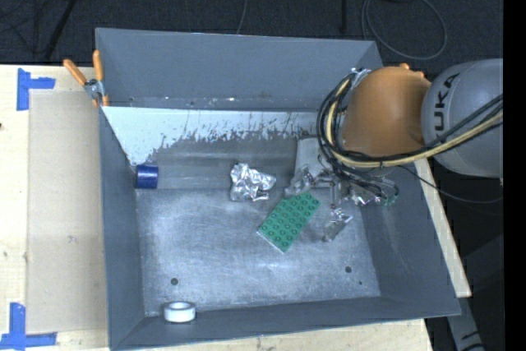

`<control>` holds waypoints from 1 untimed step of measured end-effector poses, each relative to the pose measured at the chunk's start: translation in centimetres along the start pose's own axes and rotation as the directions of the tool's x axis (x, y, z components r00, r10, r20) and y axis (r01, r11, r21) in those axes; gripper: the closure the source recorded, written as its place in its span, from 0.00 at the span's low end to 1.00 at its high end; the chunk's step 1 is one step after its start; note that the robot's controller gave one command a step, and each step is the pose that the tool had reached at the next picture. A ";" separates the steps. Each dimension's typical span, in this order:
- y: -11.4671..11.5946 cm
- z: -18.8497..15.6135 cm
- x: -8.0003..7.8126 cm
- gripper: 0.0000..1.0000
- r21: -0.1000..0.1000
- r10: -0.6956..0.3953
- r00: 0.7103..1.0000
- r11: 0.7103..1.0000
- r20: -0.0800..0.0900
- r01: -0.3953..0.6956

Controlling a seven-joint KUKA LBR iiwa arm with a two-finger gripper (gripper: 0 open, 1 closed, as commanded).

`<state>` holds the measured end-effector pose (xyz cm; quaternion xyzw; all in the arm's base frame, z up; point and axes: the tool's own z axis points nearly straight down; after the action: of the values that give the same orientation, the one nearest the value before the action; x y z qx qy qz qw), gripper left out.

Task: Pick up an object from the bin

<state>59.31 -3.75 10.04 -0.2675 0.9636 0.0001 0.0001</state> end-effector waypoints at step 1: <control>1.9 0.1 -1.6 0.00 -0.001 -0.282 0.960 0.960 0.001 0.282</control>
Offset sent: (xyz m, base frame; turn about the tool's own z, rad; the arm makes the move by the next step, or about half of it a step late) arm 0.0042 0.0245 -0.0004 -0.2891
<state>59.73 -1.26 9.95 -0.4019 0.9157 0.0008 0.0004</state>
